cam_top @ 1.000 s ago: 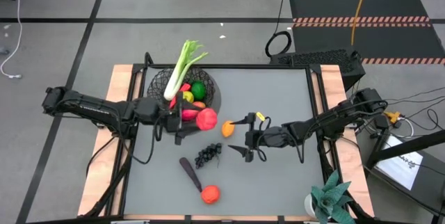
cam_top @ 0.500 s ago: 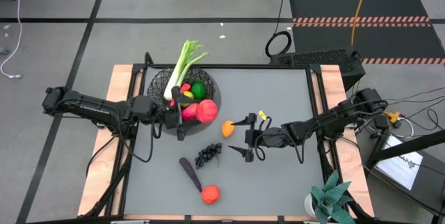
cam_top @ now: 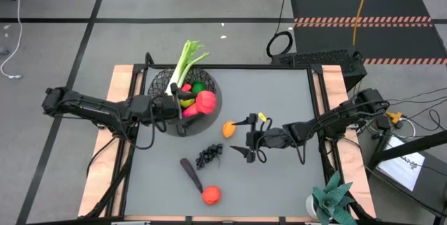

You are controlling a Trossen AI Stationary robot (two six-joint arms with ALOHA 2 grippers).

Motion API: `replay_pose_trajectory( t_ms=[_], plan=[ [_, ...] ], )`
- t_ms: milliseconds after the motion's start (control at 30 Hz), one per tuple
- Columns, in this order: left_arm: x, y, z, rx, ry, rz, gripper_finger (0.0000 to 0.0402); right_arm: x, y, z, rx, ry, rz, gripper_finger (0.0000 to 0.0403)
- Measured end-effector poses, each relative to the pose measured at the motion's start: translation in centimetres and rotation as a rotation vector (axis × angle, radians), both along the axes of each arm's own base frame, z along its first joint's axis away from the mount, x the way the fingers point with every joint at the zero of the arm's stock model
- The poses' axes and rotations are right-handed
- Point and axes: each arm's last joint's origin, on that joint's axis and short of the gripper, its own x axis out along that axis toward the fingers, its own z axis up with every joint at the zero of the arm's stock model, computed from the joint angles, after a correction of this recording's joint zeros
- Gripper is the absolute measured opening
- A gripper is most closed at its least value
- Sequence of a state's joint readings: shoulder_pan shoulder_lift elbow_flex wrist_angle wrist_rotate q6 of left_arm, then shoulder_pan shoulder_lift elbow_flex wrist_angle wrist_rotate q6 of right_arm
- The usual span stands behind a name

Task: Build produce basket
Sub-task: Put the red tomato into the wire basket

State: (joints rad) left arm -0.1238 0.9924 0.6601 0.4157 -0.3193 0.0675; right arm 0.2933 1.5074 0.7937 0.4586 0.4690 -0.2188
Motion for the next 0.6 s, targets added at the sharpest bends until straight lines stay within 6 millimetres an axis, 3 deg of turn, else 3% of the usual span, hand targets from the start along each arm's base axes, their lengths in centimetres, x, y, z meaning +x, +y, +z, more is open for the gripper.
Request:
replay_pose_trajectory(
  t_ms=[200, 467, 600],
  plan=[
    [-0.8, 0.3, -1.0, 0.076, 0.166, 0.093, 0.0310, 0.2, -1.0, 0.0, -0.029, 0.005, -0.030, 0.0400],
    [-2.4, 1.7, -4.4, 0.131, 0.517, 0.539, 0.0328, 0.5, -2.4, 0.0, -0.020, 0.004, -0.075, 0.0400],
    [-3.4, 2.4, -5.7, 0.071, 0.611, 0.630, 0.0320, 0.3, -2.8, -0.6, -0.004, 0.014, -0.094, 0.0400]
  ],
)
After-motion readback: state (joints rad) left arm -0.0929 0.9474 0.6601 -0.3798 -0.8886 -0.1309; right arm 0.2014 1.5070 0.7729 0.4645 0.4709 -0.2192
